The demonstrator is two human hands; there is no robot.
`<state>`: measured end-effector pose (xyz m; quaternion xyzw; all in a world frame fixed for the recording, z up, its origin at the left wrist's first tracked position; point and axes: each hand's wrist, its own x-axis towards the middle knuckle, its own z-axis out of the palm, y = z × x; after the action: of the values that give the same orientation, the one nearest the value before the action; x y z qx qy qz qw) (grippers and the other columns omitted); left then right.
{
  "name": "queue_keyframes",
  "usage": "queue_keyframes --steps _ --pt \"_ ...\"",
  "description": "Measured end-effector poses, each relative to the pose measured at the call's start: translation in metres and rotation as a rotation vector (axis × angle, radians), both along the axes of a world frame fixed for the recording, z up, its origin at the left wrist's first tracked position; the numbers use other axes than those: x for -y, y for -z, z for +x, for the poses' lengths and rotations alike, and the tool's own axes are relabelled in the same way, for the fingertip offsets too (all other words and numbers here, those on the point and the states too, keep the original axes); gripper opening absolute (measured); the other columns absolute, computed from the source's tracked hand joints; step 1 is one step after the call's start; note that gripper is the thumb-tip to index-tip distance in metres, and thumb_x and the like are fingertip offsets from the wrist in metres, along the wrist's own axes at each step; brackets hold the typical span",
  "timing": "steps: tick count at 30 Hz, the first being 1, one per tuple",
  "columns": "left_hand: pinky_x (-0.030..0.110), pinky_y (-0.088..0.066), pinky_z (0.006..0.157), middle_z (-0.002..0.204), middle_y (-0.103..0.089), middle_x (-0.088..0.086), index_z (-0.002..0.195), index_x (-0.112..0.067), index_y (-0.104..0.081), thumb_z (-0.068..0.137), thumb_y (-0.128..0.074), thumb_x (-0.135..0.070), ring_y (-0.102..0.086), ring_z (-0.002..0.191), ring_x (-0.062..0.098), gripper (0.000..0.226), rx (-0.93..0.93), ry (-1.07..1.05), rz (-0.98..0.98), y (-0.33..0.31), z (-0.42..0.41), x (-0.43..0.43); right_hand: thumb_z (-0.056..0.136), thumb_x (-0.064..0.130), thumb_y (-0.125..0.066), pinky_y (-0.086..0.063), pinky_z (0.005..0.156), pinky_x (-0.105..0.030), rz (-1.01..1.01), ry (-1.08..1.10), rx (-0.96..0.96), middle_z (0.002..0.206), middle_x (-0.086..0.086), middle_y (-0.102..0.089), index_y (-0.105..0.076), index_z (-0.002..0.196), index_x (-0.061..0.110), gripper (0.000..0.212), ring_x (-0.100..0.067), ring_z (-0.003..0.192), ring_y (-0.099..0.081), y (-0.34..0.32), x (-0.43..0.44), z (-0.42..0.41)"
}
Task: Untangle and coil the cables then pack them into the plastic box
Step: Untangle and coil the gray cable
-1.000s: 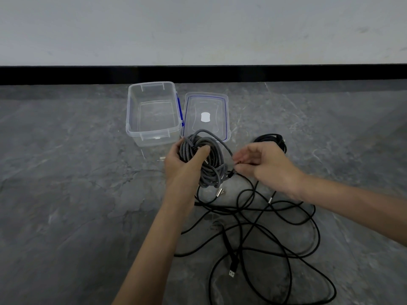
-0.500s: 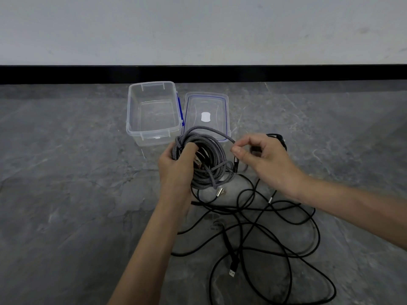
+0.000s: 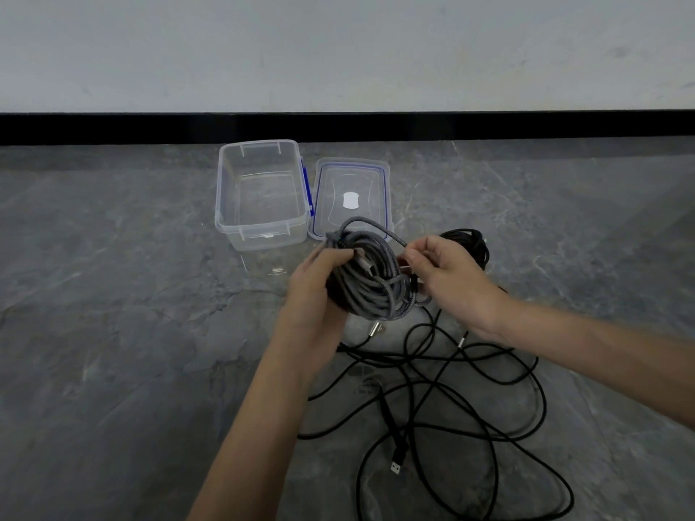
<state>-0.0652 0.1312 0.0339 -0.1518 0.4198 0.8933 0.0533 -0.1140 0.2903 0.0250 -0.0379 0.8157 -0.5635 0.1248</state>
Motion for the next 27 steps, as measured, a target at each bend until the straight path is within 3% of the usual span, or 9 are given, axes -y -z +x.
queue_keyframes --steps 2,5,7,12,15,17,19,23,27 --pt "0.033 -0.053 0.09 0.108 -0.063 0.02 0.127 0.012 -0.05 0.076 -0.068 -0.004 -0.063 0.098 0.025 0.056 -0.014 0.001 0.035 -0.002 0.002 -0.004 0.1 0.015 -0.049 -0.045 0.074 -0.033 0.09 0.009 -0.009 0.087 -0.013 -0.063 -0.057 0.087 0.012 0.015 -0.015 0.076 -0.052 0.009 -0.004 -0.003" --pt "0.032 -0.055 0.089 0.111 -0.066 0.019 0.128 0.007 -0.051 0.082 -0.064 0.002 -0.067 0.094 0.021 0.049 0.008 -0.078 -0.046 -0.001 0.001 -0.013 0.098 0.016 -0.053 -0.042 0.073 -0.031 0.225 0.024 -0.104 0.072 0.005 -0.056 -0.057 0.085 0.014 0.014 -0.008 0.067 -0.047 0.017 -0.01 -0.005" --pt "0.034 -0.056 0.091 0.119 -0.065 0.022 0.127 0.005 -0.052 0.086 -0.064 0.001 -0.066 0.1 0.025 0.043 0.02 -0.105 -0.125 0.002 -0.001 -0.014 0.096 0.015 -0.055 -0.042 0.071 -0.028 0.21 0.041 -0.152 0.069 0.008 -0.056 -0.058 0.081 0.016 0.015 -0.006 0.064 -0.048 0.018 -0.011 -0.003" --pt "0.031 -0.058 0.083 0.115 -0.067 0.02 0.125 0.003 -0.055 0.087 -0.067 -0.004 -0.067 0.097 0.025 0.04 0.07 -0.156 -0.229 0.005 -0.005 -0.013 0.097 0.012 -0.053 -0.05 0.076 -0.039 0.166 -0.028 -0.239 0.082 0.002 -0.072 -0.055 0.079 0.019 0.019 -0.02 0.077 -0.064 0.013 -0.008 0.011" --pt "0.034 -0.058 0.083 0.114 -0.067 0.022 0.122 0.003 -0.057 0.088 -0.066 -0.006 -0.068 0.099 0.029 0.036 0.098 -0.19 -0.238 0.008 -0.006 -0.011 0.096 0.013 -0.055 -0.052 0.066 -0.032 0.054 -0.089 -0.244 0.074 -0.001 -0.071 -0.055 0.083 0.021 0.016 -0.02 0.073 -0.067 0.002 -0.004 0.016" --pt "0.038 -0.058 0.084 0.11 -0.069 0.022 0.12 0.004 -0.058 0.089 -0.065 -0.005 -0.069 0.097 0.03 0.033 0.1 -0.19 -0.221 0.008 -0.005 -0.011 0.094 0.011 -0.058 -0.048 0.062 -0.019 -0.06 -0.093 -0.186 0.072 -0.011 -0.07 -0.051 0.09 0.019 0.011 -0.012 0.065 -0.065 -0.007 0.0 0.017" --pt "0.032 -0.059 0.073 0.099 -0.071 0.017 0.113 0.003 -0.06 0.088 -0.064 -0.002 -0.07 0.084 0.024 0.025 0.081 -0.179 -0.214 0.008 -0.003 -0.012 0.091 0.011 -0.062 -0.046 0.057 -0.014 -0.19 -0.015 -0.046 0.072 -0.017 -0.068 -0.045 0.093 0.015 0.017 -0.007 0.06 -0.063 -0.013 0.005 0.018" --pt "0.021 -0.05 0.057 0.07 -0.064 0.002 0.081 -0.009 -0.061 0.087 -0.06 -0.001 -0.061 0.062 0.011 0.01 0.087 -0.183 -0.245 0.008 -0.003 -0.013 0.088 0.012 -0.067 -0.044 0.05 -0.016 -0.282 0.11 0.099 0.064 -0.005 -0.069 -0.052 0.084 0.013 0.015 -0.006 0.055 -0.062 -0.014 0.01 0.014" --pt "0.024 -0.047 0.059 0.068 -0.059 0.002 0.075 -0.011 -0.058 0.086 -0.059 -0.004 -0.055 0.064 0.013 0.013 0.106 -0.201 -0.289 0.01 -0.005 -0.012 0.085 0.016 -0.069 -0.044 0.05 -0.018 -0.357 0.196 0.202 0.065 -0.006 -0.069 -0.056 0.083 0.011 0.014 -0.011 0.053 -0.059 -0.014 0.008 0.012"
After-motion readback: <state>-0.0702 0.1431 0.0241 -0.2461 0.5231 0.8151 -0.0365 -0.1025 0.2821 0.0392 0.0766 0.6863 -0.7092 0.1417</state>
